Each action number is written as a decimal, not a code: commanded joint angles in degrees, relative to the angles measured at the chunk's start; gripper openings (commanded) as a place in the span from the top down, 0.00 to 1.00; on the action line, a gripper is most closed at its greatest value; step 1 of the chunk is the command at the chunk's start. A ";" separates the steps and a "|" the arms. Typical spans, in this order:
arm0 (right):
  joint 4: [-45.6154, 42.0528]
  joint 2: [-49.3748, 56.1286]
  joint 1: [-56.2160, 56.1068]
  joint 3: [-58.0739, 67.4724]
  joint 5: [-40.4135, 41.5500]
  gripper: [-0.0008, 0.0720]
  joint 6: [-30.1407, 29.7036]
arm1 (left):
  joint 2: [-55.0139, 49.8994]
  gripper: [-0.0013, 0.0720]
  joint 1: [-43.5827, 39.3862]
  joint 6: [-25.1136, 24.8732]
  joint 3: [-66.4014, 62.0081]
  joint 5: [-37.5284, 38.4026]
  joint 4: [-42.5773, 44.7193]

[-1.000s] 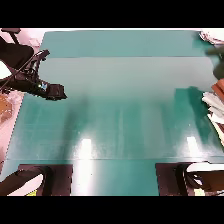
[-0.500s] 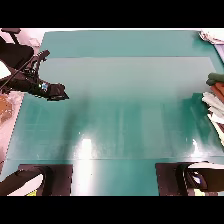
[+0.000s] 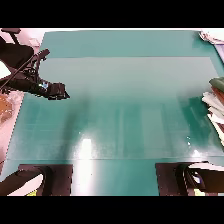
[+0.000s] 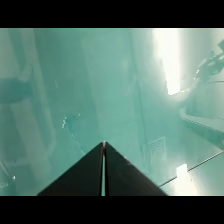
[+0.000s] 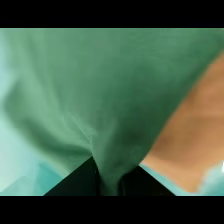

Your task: Fold the shirts.

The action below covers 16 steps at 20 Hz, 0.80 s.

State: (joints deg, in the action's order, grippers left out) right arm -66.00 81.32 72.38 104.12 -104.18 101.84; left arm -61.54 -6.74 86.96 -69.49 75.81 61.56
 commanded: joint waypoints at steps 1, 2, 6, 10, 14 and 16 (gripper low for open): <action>-8.04 -0.83 0.09 -5.01 1.40 0.96 0.31 | 0.00 0.94 0.00 -0.42 -0.02 0.07 -0.33; -8.15 -0.83 0.13 -6.16 2.29 0.96 0.31 | 0.00 0.94 0.00 -0.42 -0.02 0.28 -0.33; -8.41 -0.83 0.13 -8.98 4.44 0.76 0.11 | 0.00 0.94 0.00 -0.42 -0.02 0.28 -0.35; -15.98 -0.83 0.13 -6.99 3.61 0.10 4.24 | 0.02 0.94 0.00 -0.44 -0.02 0.24 -0.35; -20.76 -0.83 0.00 5.07 2.86 0.02 6.34 | 0.00 0.94 0.00 -1.84 -0.04 -0.26 -0.39; -20.22 -0.83 -1.99 14.14 5.20 0.03 6.29 | 0.02 0.94 0.00 -2.03 -0.28 -1.03 -0.55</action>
State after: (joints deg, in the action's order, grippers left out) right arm -84.64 80.53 71.88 108.71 -100.99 107.13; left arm -61.54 -6.74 85.69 -69.56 75.66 61.17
